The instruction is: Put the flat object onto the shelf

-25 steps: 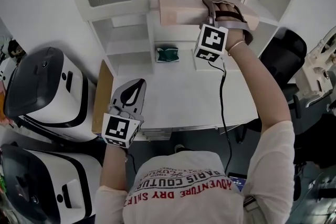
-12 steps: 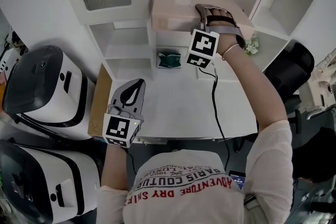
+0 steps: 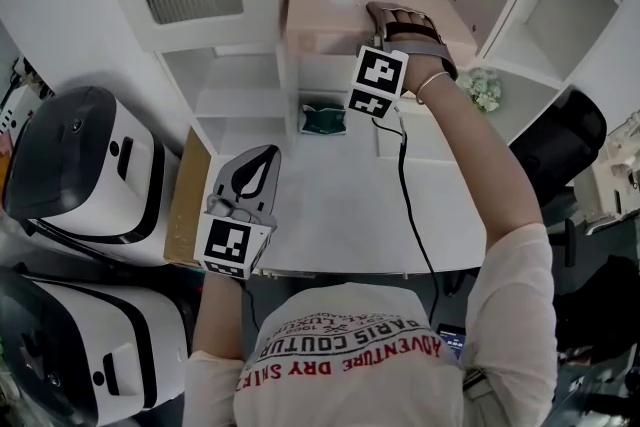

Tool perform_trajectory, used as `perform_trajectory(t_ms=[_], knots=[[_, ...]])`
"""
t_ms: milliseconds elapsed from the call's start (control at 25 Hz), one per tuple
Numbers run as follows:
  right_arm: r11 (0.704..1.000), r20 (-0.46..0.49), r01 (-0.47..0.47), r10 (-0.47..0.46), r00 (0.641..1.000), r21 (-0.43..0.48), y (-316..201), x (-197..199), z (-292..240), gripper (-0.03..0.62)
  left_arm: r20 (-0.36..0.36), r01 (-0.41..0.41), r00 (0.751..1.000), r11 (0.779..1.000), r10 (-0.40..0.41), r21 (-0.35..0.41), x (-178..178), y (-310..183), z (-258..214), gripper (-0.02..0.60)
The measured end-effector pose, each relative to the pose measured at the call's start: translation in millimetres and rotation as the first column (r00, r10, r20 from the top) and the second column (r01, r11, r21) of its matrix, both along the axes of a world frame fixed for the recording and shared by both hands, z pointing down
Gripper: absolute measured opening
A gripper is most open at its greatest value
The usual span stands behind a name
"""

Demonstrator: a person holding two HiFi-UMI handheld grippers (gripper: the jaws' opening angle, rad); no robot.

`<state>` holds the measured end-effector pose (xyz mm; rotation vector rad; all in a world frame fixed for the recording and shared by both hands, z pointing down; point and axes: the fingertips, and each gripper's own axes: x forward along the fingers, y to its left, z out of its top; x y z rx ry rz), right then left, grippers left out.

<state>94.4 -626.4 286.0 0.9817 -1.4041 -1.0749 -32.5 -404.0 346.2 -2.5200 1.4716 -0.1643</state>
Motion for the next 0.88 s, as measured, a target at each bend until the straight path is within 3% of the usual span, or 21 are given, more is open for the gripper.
perform_trajectory(t_ms=[200, 880], knots=[[0.996, 0.007, 0.01, -0.009, 1.0, -0.086, -13.1, 0.0, 7.0, 0.406, -0.001, 0.018, 1.0, 1.0, -0.018, -0.011, -3.7, -9.7, 4.9, 0.011], [0.998, -0.038, -0.041, 0.04, 0.999, -0.038, -48.6, -3.6, 9.2, 0.48, -0.015, 0.05, 0.999, 0.998, -0.051, -0.046, -15.0, -28.5, 17.3, 0.011]])
